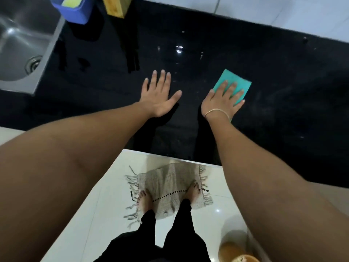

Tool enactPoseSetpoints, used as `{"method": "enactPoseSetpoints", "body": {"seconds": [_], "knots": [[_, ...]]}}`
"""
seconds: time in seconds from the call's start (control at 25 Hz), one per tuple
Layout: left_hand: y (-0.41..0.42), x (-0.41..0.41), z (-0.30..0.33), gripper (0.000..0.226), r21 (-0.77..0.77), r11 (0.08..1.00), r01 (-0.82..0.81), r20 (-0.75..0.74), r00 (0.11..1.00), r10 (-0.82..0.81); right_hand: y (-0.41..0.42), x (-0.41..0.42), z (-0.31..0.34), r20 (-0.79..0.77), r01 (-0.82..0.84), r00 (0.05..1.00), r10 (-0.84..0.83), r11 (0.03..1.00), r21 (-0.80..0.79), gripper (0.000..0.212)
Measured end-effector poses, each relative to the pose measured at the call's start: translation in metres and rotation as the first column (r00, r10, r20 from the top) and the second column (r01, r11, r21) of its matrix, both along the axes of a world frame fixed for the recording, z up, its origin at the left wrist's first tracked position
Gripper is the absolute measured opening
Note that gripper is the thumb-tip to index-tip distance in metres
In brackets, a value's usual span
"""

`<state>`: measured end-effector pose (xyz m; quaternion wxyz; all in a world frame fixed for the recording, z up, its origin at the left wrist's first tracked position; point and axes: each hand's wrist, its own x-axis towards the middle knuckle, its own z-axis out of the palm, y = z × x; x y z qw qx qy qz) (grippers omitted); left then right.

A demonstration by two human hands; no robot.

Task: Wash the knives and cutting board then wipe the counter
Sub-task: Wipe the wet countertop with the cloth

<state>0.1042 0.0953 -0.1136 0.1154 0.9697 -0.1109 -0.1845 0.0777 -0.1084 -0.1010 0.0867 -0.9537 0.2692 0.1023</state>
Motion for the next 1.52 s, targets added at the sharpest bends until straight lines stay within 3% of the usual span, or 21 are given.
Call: {"method": "enactPoseSetpoints", "body": {"seconds": [0.16, 0.28, 0.32, 0.36, 0.44, 0.52, 0.6, 0.72, 0.92, 1.08, 1.2, 1.32, 1.52], "knots": [[0.002, 0.018, -0.007, 0.105, -0.214, 0.961, -0.173, -0.109, 0.982, 0.153, 0.066, 0.064, -0.004, 0.005, -0.197, 0.98, 0.197, 0.98, 0.027, 0.064], [0.0, 0.018, -0.001, 0.101, -0.436, 0.763, -0.477, -0.233, 0.879, 0.417, 0.111, 0.05, -0.009, 0.031, -0.436, 0.9, 0.436, 0.899, 0.025, 0.067], [0.002, 0.02, 0.002, 0.099, -0.47, 0.72, -0.51, -0.254, 0.86, 0.442, 0.108, 0.035, -0.007, 0.036, -0.476, 0.879, 0.475, 0.878, 0.046, 0.065], [0.003, 0.018, 0.006, 0.096, -0.47, 0.735, -0.489, -0.228, 0.872, 0.434, 0.098, 0.015, -0.005, 0.047, -0.512, 0.859, 0.51, 0.857, 0.058, 0.062], [0.0, 0.006, 0.006, 0.088, -0.363, 0.862, -0.353, -0.058, 0.932, 0.357, 0.069, -0.022, -0.002, 0.064, -0.529, 0.848, 0.526, 0.847, 0.055, 0.059], [-0.005, -0.005, 0.001, 0.078, -0.184, 0.952, -0.245, 0.066, 0.963, 0.261, 0.026, -0.042, -0.003, 0.058, -0.436, 0.9, 0.433, 0.898, 0.067, 0.059], [-0.015, -0.007, 0.0, 0.077, -0.06, 0.98, -0.189, 0.123, 0.973, 0.196, -0.027, -0.041, 0.0, 0.05, -0.27, 0.962, 0.267, 0.962, 0.05, 0.059], [-0.029, 0.01, 0.005, 0.078, 0.004, 0.995, -0.096, 0.189, 0.977, 0.094, -0.081, -0.014, 0.001, 0.039, -0.104, 0.994, 0.103, 0.994, 0.026, 0.06], [-0.035, 0.03, -0.005, 0.076, 0.085, 0.996, -0.033, 0.248, 0.969, 0.011, -0.079, 0.076, 0.0, -0.012, 0.053, 0.999, -0.053, 0.998, 0.016, 0.065], [-0.034, 0.032, -0.01, 0.074, 0.038, 0.996, -0.08, 0.298, 0.952, 0.065, -0.006, 0.142, -0.003, 0.036, -0.165, 0.986, 0.163, 0.984, 0.067, 0.066], [-0.035, 0.03, -0.008, 0.072, -0.097, 0.986, -0.138, 0.294, 0.942, 0.161, 0.013, 0.129, -0.007, 0.051, -0.381, 0.924, 0.378, 0.923, 0.061, 0.064], [-0.038, 0.027, 0.001, 0.072, -0.01, 0.989, -0.144, 0.285, 0.948, 0.141, -0.018, 0.084, -0.006, 0.042, -0.525, 0.851, 0.523, 0.85, 0.036, 0.062], [-0.042, 0.026, 0.005, 0.072, 0.108, 0.992, -0.068, 0.271, 0.962, 0.037, -0.084, 0.069, -0.004, 0.043, -0.416, 0.909, 0.415, 0.91, 0.002, 0.061]]}}
